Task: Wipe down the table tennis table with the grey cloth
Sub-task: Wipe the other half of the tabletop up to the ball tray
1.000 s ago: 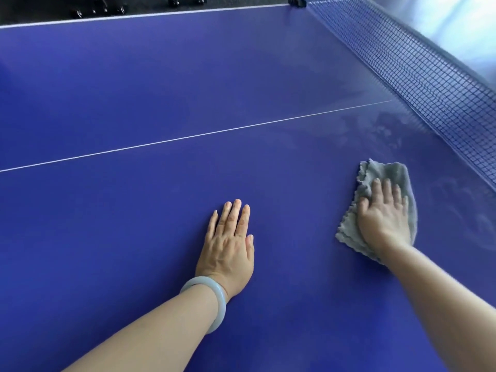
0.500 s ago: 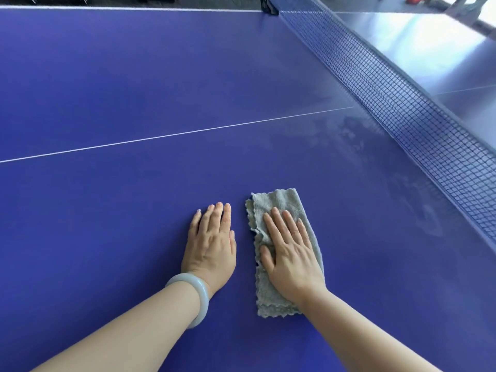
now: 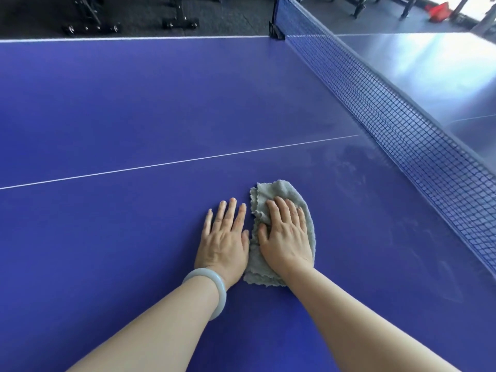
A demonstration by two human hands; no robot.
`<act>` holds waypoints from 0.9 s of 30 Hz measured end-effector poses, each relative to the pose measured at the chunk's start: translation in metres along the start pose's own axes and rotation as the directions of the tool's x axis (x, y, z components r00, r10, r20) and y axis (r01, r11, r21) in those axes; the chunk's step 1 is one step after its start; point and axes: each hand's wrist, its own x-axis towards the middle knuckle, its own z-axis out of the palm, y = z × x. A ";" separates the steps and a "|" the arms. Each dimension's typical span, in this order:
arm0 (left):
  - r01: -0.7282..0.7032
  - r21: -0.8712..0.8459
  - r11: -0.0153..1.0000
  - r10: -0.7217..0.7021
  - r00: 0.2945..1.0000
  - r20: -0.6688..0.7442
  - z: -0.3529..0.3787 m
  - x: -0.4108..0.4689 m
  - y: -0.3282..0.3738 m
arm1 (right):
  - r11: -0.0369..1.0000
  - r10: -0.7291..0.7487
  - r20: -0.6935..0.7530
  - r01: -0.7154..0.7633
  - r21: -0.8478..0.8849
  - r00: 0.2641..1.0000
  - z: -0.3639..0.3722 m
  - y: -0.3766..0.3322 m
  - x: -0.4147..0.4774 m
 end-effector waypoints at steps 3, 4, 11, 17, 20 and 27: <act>0.001 0.011 1.000 -0.001 1.000 -0.016 0.002 0.000 0.000 | 0.986 -0.168 -0.031 0.168 -0.004 0.985 -0.009 0.013 0.041; 0.000 0.017 1.000 0.001 1.000 -0.025 0.001 0.000 0.000 | 0.965 -0.261 0.022 0.262 -0.014 0.965 -0.008 0.012 0.054; 0.023 0.052 0.998 -0.024 1.000 0.011 -0.004 0.004 0.002 | 0.874 -0.467 0.186 0.483 -0.048 0.864 0.000 0.013 0.133; 0.032 0.041 0.999 -0.033 0.999 0.021 -0.003 0.003 0.000 | 0.990 -0.120 0.080 0.125 -0.068 0.990 -0.021 0.081 0.168; 0.033 0.029 0.999 -0.033 0.999 0.017 -0.001 0.002 -0.001 | 0.990 0.104 0.034 -0.100 -0.095 0.994 -0.036 0.121 0.169; 0.039 0.001 0.999 -0.039 0.999 -0.015 0.002 0.003 -0.004 | 0.934 0.343 0.000 -0.341 -0.102 0.939 -0.059 0.170 0.107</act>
